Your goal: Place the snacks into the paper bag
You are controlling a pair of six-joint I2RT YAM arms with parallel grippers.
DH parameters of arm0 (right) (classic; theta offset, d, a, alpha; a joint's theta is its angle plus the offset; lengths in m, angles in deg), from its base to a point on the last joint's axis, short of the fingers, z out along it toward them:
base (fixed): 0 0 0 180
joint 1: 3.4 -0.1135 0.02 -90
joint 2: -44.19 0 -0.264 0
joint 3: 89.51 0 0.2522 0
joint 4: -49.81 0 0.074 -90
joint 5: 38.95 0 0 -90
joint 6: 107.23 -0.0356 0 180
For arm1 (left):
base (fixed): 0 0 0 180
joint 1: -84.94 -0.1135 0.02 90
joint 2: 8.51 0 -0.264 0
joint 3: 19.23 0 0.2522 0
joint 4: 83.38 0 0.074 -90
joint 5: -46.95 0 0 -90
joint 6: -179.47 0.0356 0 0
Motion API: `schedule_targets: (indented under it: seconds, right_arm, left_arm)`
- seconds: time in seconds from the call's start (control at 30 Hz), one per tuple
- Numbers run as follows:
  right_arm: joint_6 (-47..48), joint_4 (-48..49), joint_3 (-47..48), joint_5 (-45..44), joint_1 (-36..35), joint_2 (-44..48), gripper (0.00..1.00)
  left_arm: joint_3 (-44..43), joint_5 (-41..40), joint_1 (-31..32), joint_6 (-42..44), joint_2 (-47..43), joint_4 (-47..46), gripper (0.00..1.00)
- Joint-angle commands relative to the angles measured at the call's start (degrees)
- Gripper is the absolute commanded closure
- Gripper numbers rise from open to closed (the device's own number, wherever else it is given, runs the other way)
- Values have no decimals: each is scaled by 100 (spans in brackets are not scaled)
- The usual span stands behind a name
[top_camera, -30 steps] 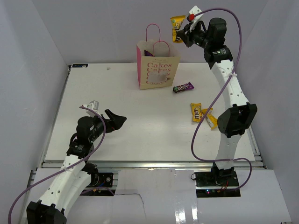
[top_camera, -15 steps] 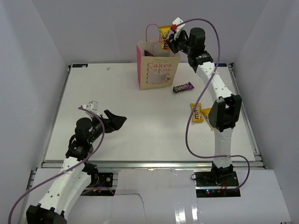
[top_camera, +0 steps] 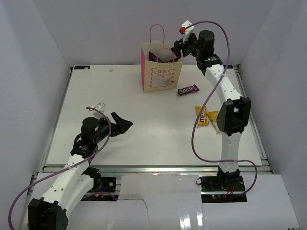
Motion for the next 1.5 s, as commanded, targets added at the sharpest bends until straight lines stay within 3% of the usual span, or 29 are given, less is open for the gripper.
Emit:
schedule_targets:
  seconds: [0.0,0.13,0.23,0.3,0.53,0.87,0.97,1.1,1.17,1.3,1.47]
  right_arm:
    - [137,-840,-343,553,489,765,29]
    - [945,-2589,-1643,1505,904,1783,23]
    - [1527,-3937,-2952,1139,983,2363,16]
    - [1160,-3939,-4221,508,1141,2977,14]
    - [533,-3034,-6520,-1524,1704,4439,10]
    - [1482,-2322,-6902,-1640,1871,3615,16]
    - [1667,-2251,-6797,-1385,1933,3299,25]
    - [1843,-2242,-6586,-1306,1986,2930,49]
    - [1896,-2163,-6638,-1280,2029,2920,53]
    - [1984,-2181,-6752,-1043,2091,3243,80]
    - [2116,-2365,-6446,8,2126,3982,87]
  left_arm:
    - [-248,277,0,62,132,-175,2]
    - [-187,286,0,97,238,-236,2]
    - [-134,295,9,193,404,-298,2]
    - [-222,260,9,351,615,-289,2]
    - [-442,383,0,536,1195,-535,2]
    - [-345,506,0,396,1109,-694,2]
    - [-231,453,9,326,898,-667,2]
    - [-178,409,0,290,721,-597,2]
    - [-178,401,0,281,695,-571,2]
    - [-231,436,9,264,765,-579,2]
    - [-380,383,0,229,941,-439,2]
